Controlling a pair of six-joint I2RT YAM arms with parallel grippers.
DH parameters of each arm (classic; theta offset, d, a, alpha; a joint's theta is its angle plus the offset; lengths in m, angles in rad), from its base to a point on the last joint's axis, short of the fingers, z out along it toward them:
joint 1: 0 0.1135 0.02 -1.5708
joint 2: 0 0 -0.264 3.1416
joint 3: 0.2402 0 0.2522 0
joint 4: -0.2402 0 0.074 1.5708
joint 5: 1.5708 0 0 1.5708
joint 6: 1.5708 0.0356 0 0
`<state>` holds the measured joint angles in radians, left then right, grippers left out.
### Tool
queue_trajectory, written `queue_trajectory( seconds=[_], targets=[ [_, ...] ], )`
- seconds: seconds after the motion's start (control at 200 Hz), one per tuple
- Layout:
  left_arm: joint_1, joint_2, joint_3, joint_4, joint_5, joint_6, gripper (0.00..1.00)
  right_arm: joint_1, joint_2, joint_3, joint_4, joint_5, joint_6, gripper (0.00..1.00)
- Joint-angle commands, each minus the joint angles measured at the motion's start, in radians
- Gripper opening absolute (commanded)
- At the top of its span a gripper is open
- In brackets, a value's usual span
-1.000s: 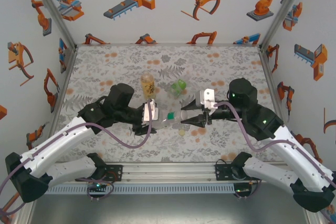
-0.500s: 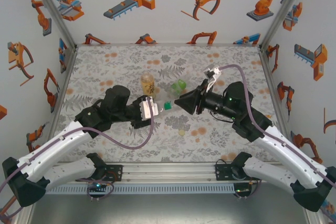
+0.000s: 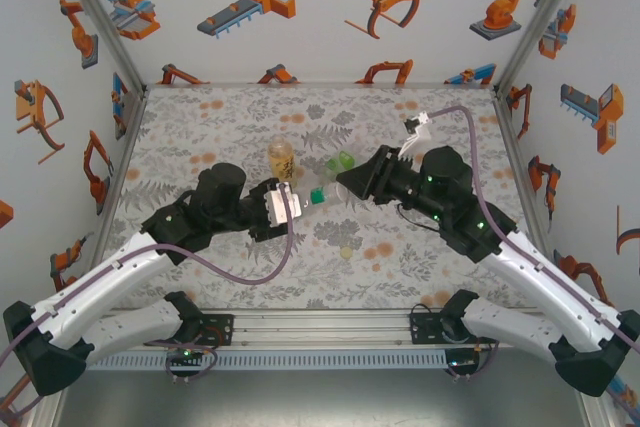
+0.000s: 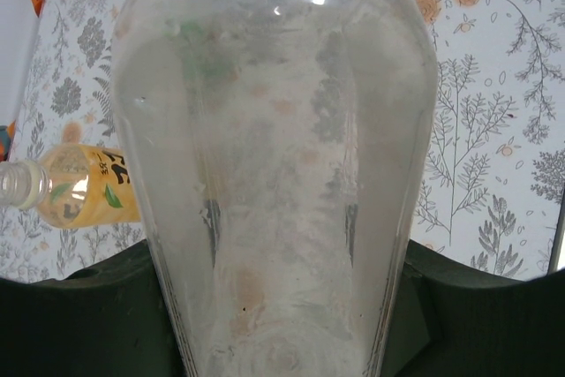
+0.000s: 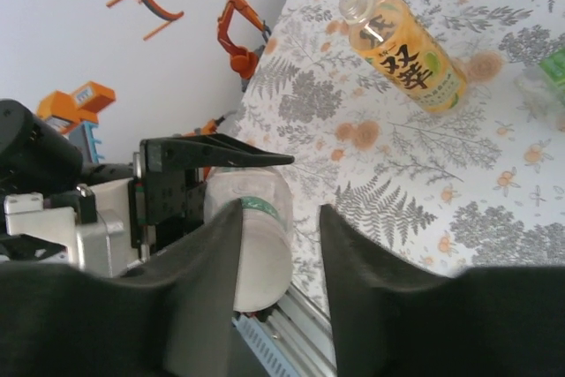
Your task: Screw on the bottle caps
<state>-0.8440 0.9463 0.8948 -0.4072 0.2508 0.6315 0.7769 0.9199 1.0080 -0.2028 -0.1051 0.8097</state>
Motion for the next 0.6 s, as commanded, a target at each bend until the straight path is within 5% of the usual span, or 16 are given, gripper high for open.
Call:
queue_trajectory(
  seconds=[0.0, 0.08, 0.22, 0.596],
  targets=[
    [-0.004, -0.016, 0.010, 0.041, 0.025, -0.009, 0.00, 0.004, 0.013, 0.039, -0.046, -0.017, 0.004, 0.56],
    [-0.004, -0.010, 0.013, 0.041, 0.005, -0.011, 0.00, 0.005, 0.044, 0.063, -0.053, -0.076, 0.033, 0.68],
    [-0.004, -0.002, 0.018, 0.039, -0.032, -0.016, 0.00, 0.005, 0.114, 0.104, -0.082, -0.175, 0.082, 0.73],
    [-0.004, 0.017, 0.033, 0.024, -0.083, -0.027, 0.00, 0.005, 0.208, 0.110, -0.061, -0.249, 0.137, 0.65]
  ],
)
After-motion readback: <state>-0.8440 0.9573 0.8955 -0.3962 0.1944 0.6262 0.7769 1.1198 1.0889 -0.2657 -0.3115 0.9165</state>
